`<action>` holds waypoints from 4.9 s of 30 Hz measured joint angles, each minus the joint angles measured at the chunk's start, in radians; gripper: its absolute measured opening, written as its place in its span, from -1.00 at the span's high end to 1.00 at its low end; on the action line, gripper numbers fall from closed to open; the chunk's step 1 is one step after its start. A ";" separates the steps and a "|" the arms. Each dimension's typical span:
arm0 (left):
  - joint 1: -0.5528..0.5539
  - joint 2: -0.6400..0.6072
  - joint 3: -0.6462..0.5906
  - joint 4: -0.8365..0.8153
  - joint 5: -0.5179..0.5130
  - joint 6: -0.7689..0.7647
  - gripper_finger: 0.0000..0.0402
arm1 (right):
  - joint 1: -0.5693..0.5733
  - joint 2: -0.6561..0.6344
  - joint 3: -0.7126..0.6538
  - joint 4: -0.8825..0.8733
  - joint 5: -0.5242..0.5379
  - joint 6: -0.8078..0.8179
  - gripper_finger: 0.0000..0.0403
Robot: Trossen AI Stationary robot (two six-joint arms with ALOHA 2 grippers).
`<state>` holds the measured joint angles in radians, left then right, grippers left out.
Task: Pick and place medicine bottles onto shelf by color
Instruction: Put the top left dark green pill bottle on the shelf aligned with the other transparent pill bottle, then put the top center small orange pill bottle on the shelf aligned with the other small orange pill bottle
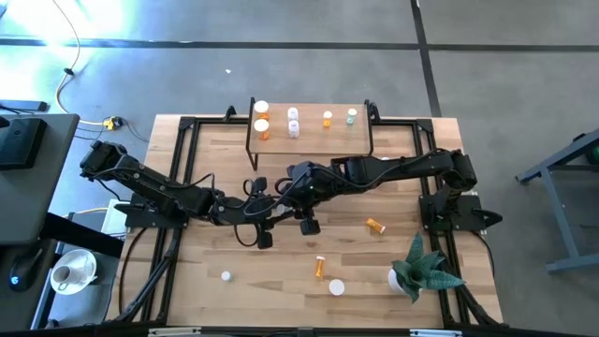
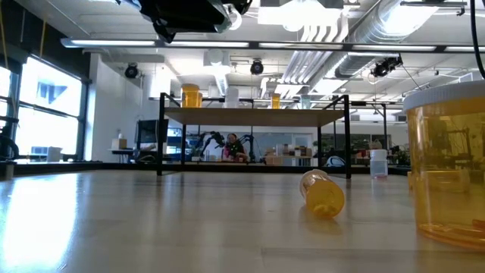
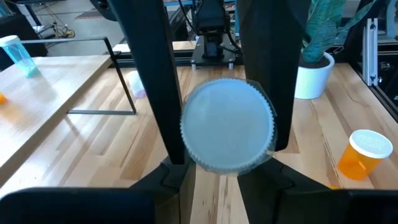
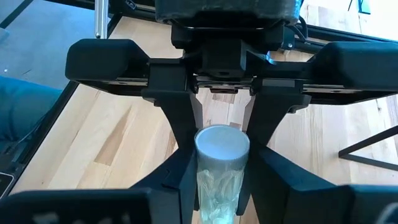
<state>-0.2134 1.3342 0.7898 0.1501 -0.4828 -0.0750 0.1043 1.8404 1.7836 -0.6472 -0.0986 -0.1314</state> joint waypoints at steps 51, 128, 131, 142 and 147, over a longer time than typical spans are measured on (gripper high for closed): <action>-0.089 -0.005 0.000 -0.079 0.005 0.000 0.03 | -0.291 -0.609 -0.689 0.448 0.306 -0.002 0.49; -0.088 -0.005 -0.001 -0.079 0.001 0.000 0.03 | -0.470 -0.580 -1.316 1.280 0.601 0.134 0.33; -0.088 -0.005 -0.001 -0.079 0.001 0.000 0.03 | -0.470 -0.579 -1.316 1.281 0.600 0.155 0.20; -0.088 -0.005 -0.001 -0.079 0.001 0.000 0.03 | -0.470 -0.606 -1.315 1.289 0.603 0.152 0.01; -0.088 -0.005 -0.001 -0.079 0.001 0.000 0.03 | -0.470 -0.659 -1.315 1.280 0.603 0.135 0.01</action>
<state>-0.3016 1.3289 0.7891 0.0711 -0.4819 -0.0750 -0.3658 1.1817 0.4686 0.6326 0.5041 0.0036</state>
